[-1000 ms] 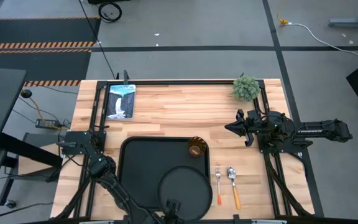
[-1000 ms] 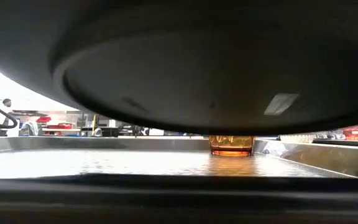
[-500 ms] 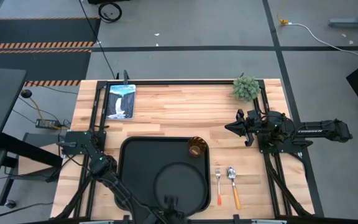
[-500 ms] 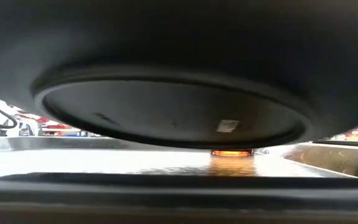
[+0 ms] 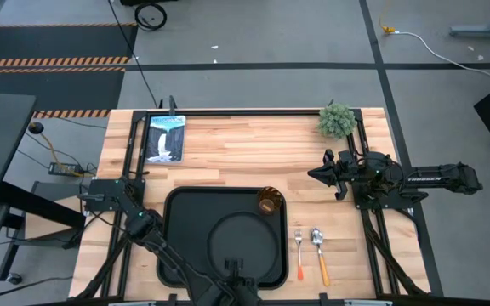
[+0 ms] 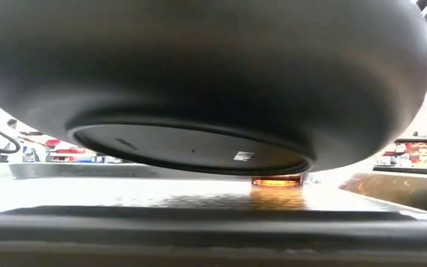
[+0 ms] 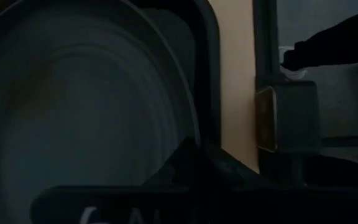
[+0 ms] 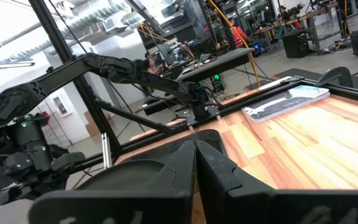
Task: Pick and place plate/cup/fork/spoon on tray
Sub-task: Put the black plate on the bottom of the orange cup on the black tray
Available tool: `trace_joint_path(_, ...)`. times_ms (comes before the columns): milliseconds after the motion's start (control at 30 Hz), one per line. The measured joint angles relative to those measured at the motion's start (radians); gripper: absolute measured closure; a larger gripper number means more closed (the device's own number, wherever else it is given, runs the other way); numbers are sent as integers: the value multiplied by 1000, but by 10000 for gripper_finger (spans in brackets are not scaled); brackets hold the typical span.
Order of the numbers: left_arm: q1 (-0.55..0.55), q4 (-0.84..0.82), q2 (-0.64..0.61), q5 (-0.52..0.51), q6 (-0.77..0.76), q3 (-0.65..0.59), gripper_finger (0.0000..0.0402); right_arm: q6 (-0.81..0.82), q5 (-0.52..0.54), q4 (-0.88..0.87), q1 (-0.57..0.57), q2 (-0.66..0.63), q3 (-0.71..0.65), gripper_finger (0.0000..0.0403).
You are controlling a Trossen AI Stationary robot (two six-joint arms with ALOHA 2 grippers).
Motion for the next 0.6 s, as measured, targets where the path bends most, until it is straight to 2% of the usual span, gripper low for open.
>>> trace_joint_path(600,31,2,0,39,0,0,375,0,0,0,0,0,0,383)
